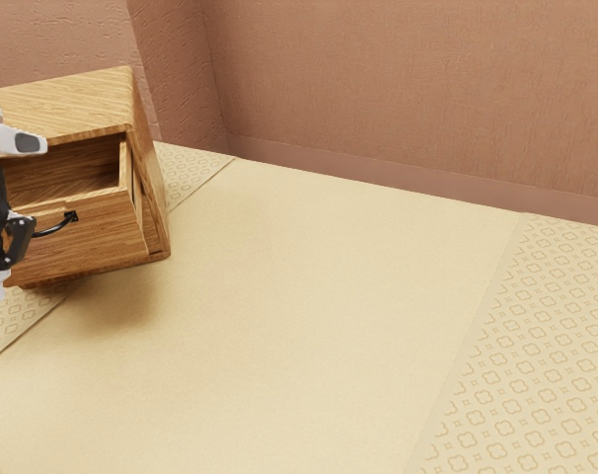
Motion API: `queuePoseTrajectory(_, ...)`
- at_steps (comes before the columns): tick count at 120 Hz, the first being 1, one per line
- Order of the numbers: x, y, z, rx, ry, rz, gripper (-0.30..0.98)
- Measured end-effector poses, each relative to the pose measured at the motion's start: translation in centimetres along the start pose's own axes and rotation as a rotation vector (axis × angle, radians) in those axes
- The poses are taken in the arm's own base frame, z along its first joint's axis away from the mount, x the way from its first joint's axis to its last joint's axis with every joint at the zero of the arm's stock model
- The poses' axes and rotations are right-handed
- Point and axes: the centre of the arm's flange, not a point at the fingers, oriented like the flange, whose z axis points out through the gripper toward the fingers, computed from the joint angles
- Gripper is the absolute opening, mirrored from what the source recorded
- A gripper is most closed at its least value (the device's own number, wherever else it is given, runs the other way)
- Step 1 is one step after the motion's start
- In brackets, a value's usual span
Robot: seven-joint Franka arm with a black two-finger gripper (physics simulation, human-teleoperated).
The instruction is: Push the drawer handle with one arm to close the drawer
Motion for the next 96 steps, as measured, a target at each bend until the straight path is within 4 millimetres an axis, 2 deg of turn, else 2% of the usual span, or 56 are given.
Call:
queuePoseTrajectory(10,1.1,0.2,-1.0,-0.066,0.016,-0.089,0.02)
queuePoseTrajectory(22,3.1,1.4,-1.7,-0.098,0.01,-0.174,-0.03)
queuePoseTrajectory(41,5.8,2.3,-2.4,-0.126,0.005,-0.296,-0.07)
queuePoseTrajectory(57,9.2,3.0,-2.8,-0.138,-0.008,-0.378,-0.09)
queuePoseTrajectory(74,11.9,2.7,-2.8,-0.12,0.023,-0.432,-0.09)
queuePoseTrajectory(96,14.6,2.0,-2.6,-0.065,0.094,-0.412,-0.1)
